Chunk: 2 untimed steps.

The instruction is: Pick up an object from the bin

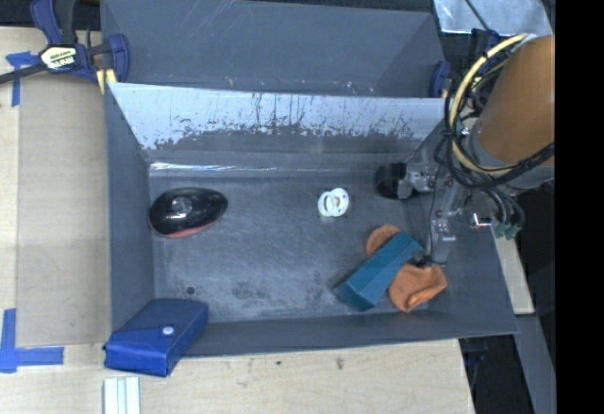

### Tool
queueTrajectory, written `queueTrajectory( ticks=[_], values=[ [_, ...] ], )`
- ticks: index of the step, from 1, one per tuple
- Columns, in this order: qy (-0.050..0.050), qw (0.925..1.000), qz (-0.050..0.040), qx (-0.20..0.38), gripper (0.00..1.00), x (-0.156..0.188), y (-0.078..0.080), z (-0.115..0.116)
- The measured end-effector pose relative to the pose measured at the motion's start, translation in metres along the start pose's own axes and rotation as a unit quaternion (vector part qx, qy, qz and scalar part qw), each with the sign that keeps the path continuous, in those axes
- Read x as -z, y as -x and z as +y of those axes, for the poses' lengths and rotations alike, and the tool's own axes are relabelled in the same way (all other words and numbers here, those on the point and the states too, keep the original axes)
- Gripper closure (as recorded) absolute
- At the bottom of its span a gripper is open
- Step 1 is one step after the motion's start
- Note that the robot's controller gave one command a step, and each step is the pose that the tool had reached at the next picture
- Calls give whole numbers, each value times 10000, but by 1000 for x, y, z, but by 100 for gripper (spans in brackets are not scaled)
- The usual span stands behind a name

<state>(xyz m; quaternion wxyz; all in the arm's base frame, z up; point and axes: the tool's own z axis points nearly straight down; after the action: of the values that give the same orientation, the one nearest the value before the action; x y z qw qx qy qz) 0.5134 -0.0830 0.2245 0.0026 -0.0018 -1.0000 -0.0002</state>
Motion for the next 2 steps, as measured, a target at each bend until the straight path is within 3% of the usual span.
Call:
queueTrajectory(
  ticks=[1,2],
  values=[
    [-6,10000,-45,12,0,5,2,0],
    [-9,9974,-54,715,0,-47,4,-4]
  ],
)
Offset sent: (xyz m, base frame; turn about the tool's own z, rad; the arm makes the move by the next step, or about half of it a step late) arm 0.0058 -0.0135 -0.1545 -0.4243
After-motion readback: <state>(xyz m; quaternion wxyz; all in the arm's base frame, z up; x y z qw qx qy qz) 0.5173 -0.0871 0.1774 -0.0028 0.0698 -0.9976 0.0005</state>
